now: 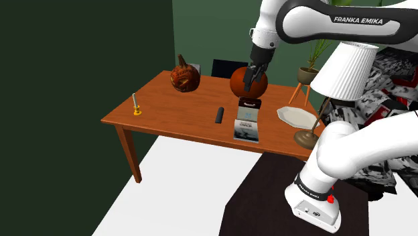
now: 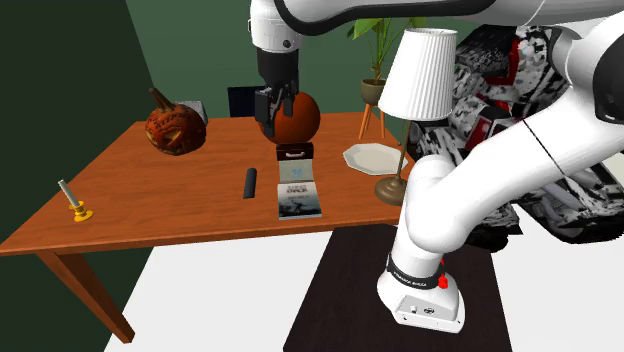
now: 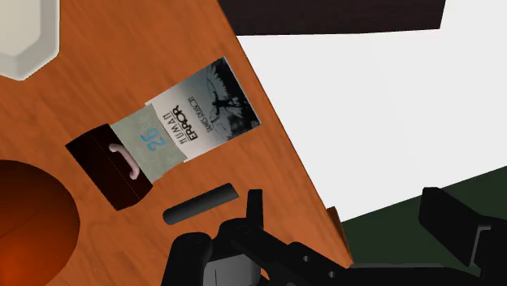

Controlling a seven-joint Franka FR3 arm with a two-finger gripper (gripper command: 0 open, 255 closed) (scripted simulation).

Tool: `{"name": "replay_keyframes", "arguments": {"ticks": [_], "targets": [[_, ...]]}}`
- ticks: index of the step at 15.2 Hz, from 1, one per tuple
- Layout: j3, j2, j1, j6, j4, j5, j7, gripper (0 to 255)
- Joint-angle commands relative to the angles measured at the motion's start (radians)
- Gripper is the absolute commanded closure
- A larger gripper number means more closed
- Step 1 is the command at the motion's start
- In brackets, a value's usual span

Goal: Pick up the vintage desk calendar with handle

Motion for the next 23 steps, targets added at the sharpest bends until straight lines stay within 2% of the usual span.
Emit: {"name": "replay_keyframes", "arguments": {"ticks": [1,7,13,18,23], "targets": [[0.000,0.000,0.000,0.000,0.000,0.000,0.000,0],[-0.156,0.096,-0.016,0.094,-0.012,-0.036,-0.205,0],[-0.304,0.254,-0.020,0.182,0.035,-0.040,-0.414,0],[-0.418,0.425,-0.013,0.239,0.118,-0.001,-0.598,0],[-0.512,0.632,-0.012,0.269,0.240,0.089,-0.799,0]]}}
